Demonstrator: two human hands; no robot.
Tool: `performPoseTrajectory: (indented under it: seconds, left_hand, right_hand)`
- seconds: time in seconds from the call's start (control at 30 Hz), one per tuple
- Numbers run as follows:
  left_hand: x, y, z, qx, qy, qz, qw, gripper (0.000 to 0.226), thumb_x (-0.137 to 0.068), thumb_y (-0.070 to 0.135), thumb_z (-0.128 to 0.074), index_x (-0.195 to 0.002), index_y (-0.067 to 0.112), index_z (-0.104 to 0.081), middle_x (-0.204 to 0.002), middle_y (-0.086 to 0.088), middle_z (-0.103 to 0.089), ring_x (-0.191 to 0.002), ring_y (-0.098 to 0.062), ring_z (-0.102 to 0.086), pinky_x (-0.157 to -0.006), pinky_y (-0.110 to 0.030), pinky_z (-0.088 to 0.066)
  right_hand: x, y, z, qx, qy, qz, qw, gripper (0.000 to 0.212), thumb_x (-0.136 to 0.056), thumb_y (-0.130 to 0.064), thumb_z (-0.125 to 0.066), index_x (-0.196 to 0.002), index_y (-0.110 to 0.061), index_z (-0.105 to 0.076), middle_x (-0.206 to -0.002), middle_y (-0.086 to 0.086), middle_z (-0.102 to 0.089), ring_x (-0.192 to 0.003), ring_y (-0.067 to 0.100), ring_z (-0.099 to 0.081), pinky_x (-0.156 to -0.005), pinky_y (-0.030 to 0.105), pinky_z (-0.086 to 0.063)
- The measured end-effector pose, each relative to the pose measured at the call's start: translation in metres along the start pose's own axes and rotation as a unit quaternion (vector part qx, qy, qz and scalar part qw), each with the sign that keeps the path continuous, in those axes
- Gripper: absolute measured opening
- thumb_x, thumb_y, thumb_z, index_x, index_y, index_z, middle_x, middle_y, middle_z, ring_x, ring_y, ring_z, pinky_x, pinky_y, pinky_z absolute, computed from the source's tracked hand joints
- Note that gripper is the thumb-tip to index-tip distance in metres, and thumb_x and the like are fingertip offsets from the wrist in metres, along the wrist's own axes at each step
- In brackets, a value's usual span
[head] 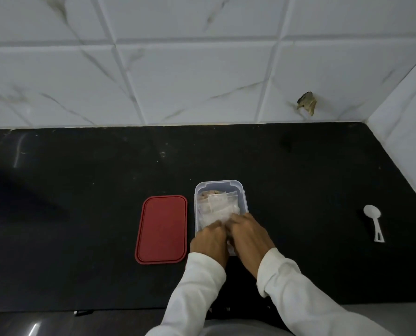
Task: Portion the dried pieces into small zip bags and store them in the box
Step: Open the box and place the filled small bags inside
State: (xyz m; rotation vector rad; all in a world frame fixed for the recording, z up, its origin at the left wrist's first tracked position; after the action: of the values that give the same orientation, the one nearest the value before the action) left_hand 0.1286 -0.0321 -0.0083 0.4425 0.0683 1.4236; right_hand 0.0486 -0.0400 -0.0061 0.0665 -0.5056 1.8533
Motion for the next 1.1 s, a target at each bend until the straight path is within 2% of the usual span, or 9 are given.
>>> performPoseTrajectory:
  seconds: [0.1, 0.33, 0.47, 0.57, 0.73, 0.83, 0.9, 1.03, 1.1]
  left_hand:
    - [0.0, 0.005, -0.005, -0.035, -0.075, 0.018, 0.996, 0.035, -0.096, 0.018, -0.052, -0.131, 0.014, -0.055, -0.132, -0.005, -0.059, -0.117, -0.032, -0.061, -0.094, -0.041, -0.05]
    - [0.001, 0.004, -0.005, -0.037, -0.133, 0.035, 0.99, 0.046, -0.099, 0.022, -0.05, -0.143, 0.01, -0.043, -0.143, -0.01, -0.052, -0.127, -0.032, -0.055, -0.102, -0.039, -0.044]
    - [-0.003, 0.005, -0.012, -0.063, -0.205, 0.036, 0.976, 0.067, -0.101, 0.022, -0.047, -0.156, 0.002, -0.014, -0.161, -0.014, -0.028, -0.141, -0.031, -0.04, -0.113, -0.038, -0.034]
    - [0.001, 0.005, -0.013, -0.051, -0.218, 0.034, 0.974, 0.07, -0.101, 0.023, -0.049, -0.157, 0.003, -0.013, -0.165, -0.012, -0.017, -0.145, -0.032, -0.034, -0.115, -0.041, -0.032]
    - [0.015, 0.005, 0.009, 0.041, -0.004, -0.012, 0.999, 0.047, -0.092, 0.019, -0.051, -0.139, 0.02, -0.052, -0.142, 0.002, -0.052, -0.118, -0.028, -0.059, -0.091, -0.037, -0.051]
    - [0.032, -0.004, 0.041, 0.107, 0.2, -0.074, 0.971, 0.038, -0.08, 0.011, -0.06, -0.115, 0.017, -0.073, -0.115, -0.002, -0.072, -0.095, -0.027, -0.071, -0.073, -0.034, -0.059]
    - [0.04, -0.022, 0.054, 0.121, 0.286, -0.068, 0.948, 0.03, -0.079, 0.008, -0.068, -0.108, 0.013, -0.076, -0.11, -0.005, -0.074, -0.093, -0.025, -0.072, -0.074, -0.032, -0.059]
    - [0.045, -0.085, 0.062, 0.13, 0.321, 0.028, 0.938, 0.024, -0.086, 0.011, -0.067, -0.108, 0.011, -0.075, -0.114, -0.005, -0.072, -0.099, -0.025, -0.069, -0.08, -0.026, -0.049]
    - [0.042, -0.118, 0.051, 0.13, 0.273, 0.098, 0.948, 0.031, -0.087, 0.01, -0.067, -0.118, 0.011, -0.072, -0.124, -0.007, -0.068, -0.11, -0.03, -0.065, -0.082, -0.034, -0.05]
  right_hand:
    - [0.0, -0.003, 0.001, 0.023, 0.006, -0.008, 1.0, 0.027, -0.096, -0.014, -0.049, -0.122, -0.012, -0.058, -0.129, 0.006, -0.05, -0.121, 0.023, -0.044, -0.09, 0.032, -0.047]
    - [-0.013, -0.007, 0.002, 0.076, -0.068, -0.033, 0.994, 0.023, -0.097, -0.009, -0.049, -0.117, -0.003, -0.056, -0.121, 0.016, -0.057, -0.107, 0.03, -0.058, -0.084, 0.035, -0.046]
    - [-0.016, -0.01, 0.009, 0.089, -0.048, -0.011, 0.995, 0.026, -0.099, -0.011, -0.048, -0.121, -0.001, -0.053, -0.122, 0.015, -0.053, -0.106, 0.032, -0.058, -0.085, 0.037, -0.048]
    - [-0.014, -0.012, 0.009, 0.104, -0.048, 0.017, 0.993, 0.025, -0.094, -0.011, -0.055, -0.118, -0.005, -0.057, -0.122, 0.013, -0.051, -0.103, 0.032, -0.058, -0.083, 0.038, -0.051]
    - [0.004, -0.012, 0.021, 0.031, 0.06, 0.046, 0.997, 0.021, -0.09, -0.015, -0.062, -0.111, -0.012, -0.063, -0.113, 0.008, -0.061, -0.098, 0.025, -0.062, -0.081, 0.036, -0.055]
    - [0.007, -0.019, 0.033, -0.033, 0.11, 0.043, 0.992, 0.026, -0.083, -0.015, -0.074, -0.107, -0.006, -0.069, -0.107, 0.015, -0.068, -0.095, 0.03, -0.067, -0.083, 0.04, -0.056]
    - [0.008, -0.028, 0.05, -0.085, 0.138, 0.027, 0.986, 0.028, -0.092, -0.018, -0.063, -0.118, -0.008, -0.065, -0.118, 0.008, -0.064, -0.107, 0.023, -0.062, -0.095, 0.035, -0.05]
    - [0.004, -0.069, 0.068, -0.217, 0.197, 0.052, 0.955, 0.027, -0.094, -0.028, -0.061, -0.116, -0.015, -0.066, -0.111, -0.002, -0.068, -0.099, 0.007, -0.063, -0.092, 0.029, -0.052]
    - [-0.005, -0.091, 0.053, -0.218, 0.156, 0.071, 0.961, 0.035, -0.094, -0.031, -0.06, -0.126, -0.018, -0.061, -0.121, -0.003, -0.065, -0.108, 0.008, -0.06, -0.096, 0.031, -0.05]
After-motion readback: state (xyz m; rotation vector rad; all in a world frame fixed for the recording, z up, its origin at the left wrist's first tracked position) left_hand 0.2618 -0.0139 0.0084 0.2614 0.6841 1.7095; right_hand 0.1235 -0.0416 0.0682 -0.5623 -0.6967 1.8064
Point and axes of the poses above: each hand's wrist, its own x-axis away from the middle knuckle, its own z-axis out of the back of the hand, y = z × x, the point moved 7 cm from there along -x, towards the middle knuckle
